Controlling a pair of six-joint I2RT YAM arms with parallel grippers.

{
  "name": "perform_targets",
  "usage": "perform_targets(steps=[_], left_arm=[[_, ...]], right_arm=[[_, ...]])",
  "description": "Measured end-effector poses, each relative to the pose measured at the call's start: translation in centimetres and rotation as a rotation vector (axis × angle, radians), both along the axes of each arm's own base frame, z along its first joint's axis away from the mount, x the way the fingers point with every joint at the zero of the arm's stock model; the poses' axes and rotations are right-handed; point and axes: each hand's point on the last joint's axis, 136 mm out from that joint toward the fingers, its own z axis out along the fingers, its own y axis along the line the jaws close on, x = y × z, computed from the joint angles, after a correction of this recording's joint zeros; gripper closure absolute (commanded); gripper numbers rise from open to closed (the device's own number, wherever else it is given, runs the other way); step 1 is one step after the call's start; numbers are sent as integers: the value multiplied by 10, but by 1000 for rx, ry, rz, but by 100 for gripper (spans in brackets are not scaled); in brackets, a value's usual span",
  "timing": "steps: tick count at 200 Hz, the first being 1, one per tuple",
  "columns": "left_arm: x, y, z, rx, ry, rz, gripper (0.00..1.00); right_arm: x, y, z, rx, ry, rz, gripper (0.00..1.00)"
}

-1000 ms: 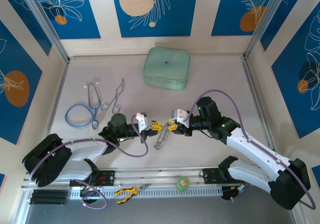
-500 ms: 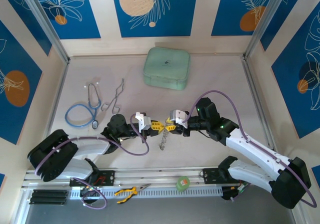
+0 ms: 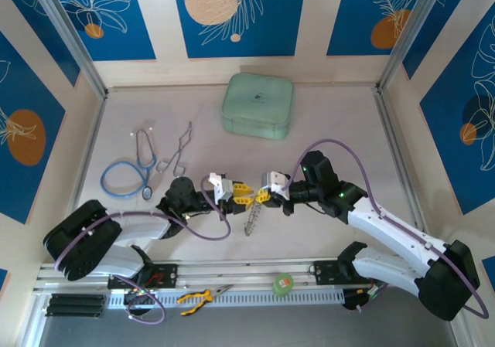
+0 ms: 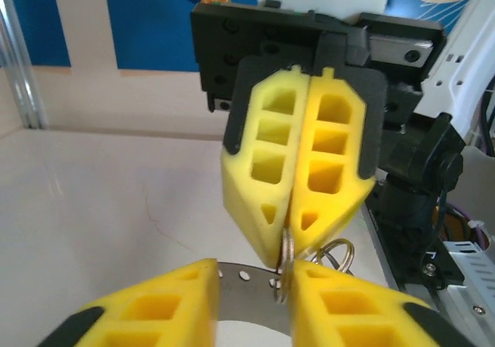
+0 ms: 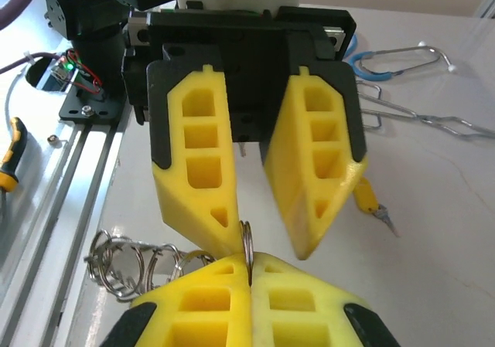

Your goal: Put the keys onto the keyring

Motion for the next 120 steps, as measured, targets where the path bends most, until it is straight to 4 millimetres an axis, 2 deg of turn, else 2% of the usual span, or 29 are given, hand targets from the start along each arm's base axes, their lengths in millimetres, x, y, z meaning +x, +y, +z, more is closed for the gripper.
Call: perform_targets(steps=[66, 120], left_arm=[[7, 11, 9, 123, -84, 82, 61], [9, 15, -7, 223, -89, 96, 63]], right_arm=[[9, -3, 2, -153, -11, -26, 100], [9, -1, 4, -267, -52, -3, 100]])
